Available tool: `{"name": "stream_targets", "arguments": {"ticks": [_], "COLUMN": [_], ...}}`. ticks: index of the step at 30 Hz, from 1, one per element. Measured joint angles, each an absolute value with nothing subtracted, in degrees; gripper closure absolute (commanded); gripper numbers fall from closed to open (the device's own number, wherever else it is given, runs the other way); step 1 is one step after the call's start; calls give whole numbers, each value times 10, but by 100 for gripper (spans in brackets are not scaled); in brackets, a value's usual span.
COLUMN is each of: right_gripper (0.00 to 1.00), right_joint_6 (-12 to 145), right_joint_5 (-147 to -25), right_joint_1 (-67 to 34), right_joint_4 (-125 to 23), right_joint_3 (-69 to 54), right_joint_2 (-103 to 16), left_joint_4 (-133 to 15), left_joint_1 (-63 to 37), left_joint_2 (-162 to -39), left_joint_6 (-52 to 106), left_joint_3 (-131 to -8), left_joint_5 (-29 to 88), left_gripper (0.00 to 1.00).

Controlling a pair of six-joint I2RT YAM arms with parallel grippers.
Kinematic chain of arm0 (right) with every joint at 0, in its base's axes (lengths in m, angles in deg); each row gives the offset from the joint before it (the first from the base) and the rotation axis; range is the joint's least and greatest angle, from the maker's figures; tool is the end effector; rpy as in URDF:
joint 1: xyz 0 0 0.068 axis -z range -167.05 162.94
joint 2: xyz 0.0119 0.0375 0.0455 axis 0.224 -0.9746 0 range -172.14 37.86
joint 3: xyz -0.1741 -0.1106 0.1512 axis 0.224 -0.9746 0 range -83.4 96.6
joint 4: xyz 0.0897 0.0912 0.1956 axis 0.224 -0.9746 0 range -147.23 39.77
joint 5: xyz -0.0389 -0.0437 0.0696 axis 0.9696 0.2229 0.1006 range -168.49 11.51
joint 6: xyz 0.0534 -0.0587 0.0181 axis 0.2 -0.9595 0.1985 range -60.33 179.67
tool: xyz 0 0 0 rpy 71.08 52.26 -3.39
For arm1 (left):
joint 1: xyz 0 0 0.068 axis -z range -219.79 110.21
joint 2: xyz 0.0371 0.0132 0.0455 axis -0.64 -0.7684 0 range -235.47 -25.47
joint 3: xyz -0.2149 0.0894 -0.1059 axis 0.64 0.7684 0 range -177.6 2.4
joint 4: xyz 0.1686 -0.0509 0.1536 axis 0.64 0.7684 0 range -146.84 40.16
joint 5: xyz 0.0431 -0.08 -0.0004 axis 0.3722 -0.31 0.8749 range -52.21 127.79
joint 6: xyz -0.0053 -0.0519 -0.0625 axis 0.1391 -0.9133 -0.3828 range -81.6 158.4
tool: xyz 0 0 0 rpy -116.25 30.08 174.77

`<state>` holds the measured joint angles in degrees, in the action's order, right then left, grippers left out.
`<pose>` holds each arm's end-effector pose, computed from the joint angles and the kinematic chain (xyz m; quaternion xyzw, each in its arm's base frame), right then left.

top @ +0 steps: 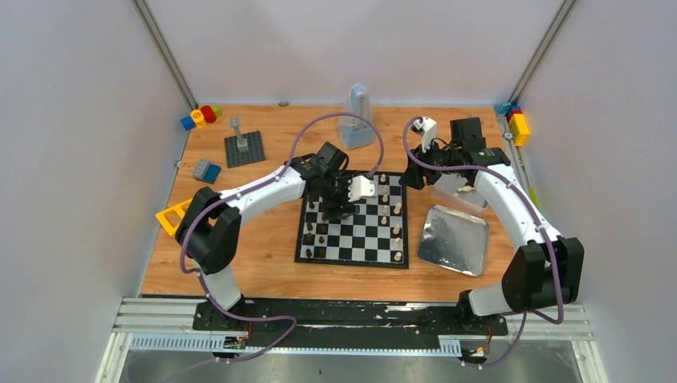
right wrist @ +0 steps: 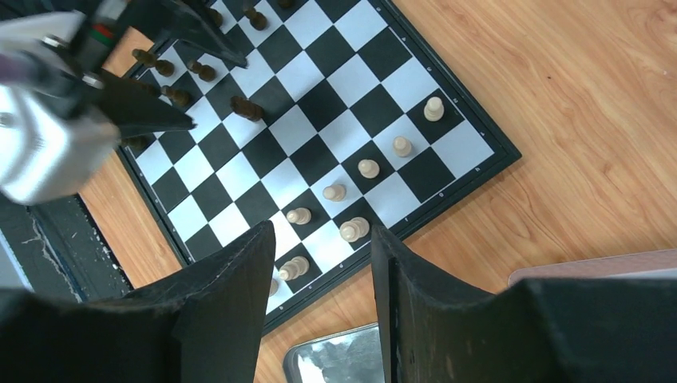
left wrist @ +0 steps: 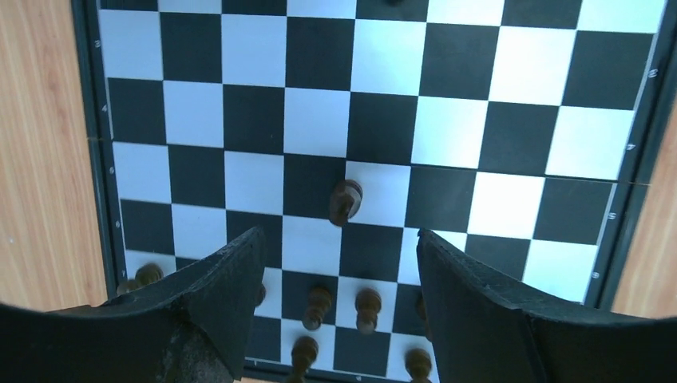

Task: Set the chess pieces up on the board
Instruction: Pick up the chess piece from the chessboard.

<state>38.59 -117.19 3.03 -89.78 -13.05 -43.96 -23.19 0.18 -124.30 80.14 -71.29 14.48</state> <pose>0.2770 0.0932 0.2729 -0.3442 0.8276 0.2802 0.3437 0.2502 -0.2463 0.2010 0.6582 0.6779 -0.1905 0.2664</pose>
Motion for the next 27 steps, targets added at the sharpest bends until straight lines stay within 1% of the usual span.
{"name": "stream_targets", "arguments": {"ticks": [3,7,19,24,27], "right_gripper": [52,53,54,55,55], "right_joint_6": [386,385,384,384,384], "right_joint_5": [-1184,-1195,-1209,-1211,-1211], "right_joint_1": [33,35,37,37,37], "right_joint_4": [-896,-893,-890,-890,-890], "right_joint_3": [-136,-144,-151,-151,-151], "right_joint_2": [-433,-432,-432,-432,-432], "left_joint_4": [-234,-232,-218,-207,-199], "left_joint_1": [12,17,21,23,23], "left_joint_2": [-1275,-1303,-1337,-1344,-1345], "left_joint_6": [829,852,865,865,863], "left_joint_3": [-726,-735,-766,-777,-778], "left_joint_5": [157,171,180,175,173], "left_gripper": [25,30,50,57,63]}}
